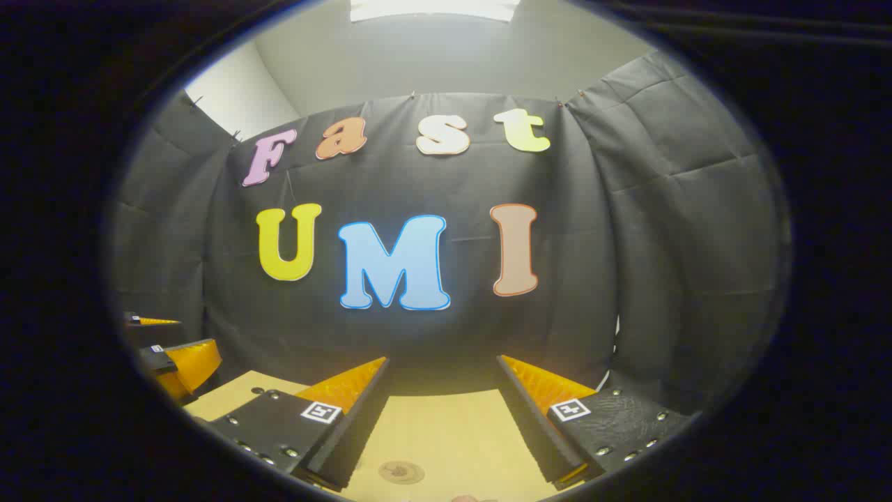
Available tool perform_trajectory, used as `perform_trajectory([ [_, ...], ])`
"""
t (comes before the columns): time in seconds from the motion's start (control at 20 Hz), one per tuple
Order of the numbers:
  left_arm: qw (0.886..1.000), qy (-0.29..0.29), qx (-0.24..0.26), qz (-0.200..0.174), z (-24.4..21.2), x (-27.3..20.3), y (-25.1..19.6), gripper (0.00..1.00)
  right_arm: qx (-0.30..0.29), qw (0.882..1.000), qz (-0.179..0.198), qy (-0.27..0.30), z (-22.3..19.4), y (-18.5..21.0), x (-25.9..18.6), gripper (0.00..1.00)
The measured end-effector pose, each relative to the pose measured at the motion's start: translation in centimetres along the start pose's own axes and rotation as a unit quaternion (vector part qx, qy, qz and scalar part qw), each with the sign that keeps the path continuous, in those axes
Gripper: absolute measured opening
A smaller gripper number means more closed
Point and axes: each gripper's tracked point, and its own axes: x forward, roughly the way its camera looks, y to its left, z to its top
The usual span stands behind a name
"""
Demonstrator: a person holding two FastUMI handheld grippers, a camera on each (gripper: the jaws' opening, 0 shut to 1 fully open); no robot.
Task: Put the toothbrush and toothpaste on the desktop into the cup, then pick up the cup and place it on the coaster on the desktop.
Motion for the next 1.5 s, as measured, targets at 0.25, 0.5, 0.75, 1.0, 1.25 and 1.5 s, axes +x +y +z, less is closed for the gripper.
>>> perform_trajectory([
  [0.25,1.0,0.003,-0.005,0.006,-0.2,-0.4,0.2,0.94,-0.004,1.0,0.003,0.003,-0.1,0.2,-0.2,0.94],
  [0.5,1.0,0.007,-0.014,0.007,-0.4,-0.4,0.2,0.94,-0.008,1.0,0.009,0.006,-0.3,0.3,-0.2,0.94],
  [0.75,1.0,0.01,-0.015,0.006,-0.7,0.2,-0.2,0.94,-0.007,1.0,0.01,0.01,-0.5,0.1,0.2,0.93],
  [1.0,0.999,0.031,-0.021,-0.001,-2.4,1.1,-0.5,0.94,-0.008,1.0,0.014,0.027,-1.7,0.4,0.8,0.94],
  [1.25,0.995,0.098,-0.032,-0.013,-7.3,2.1,-1.2,0.93,-0.014,0.995,0.025,0.095,-6.1,0.9,1.4,0.94],
  [1.5,0.978,0.207,-0.023,-0.026,-15.9,1.0,-1.8,0.94,-0.013,0.972,0.046,0.232,-14.4,2.1,0.3,0.94],
])
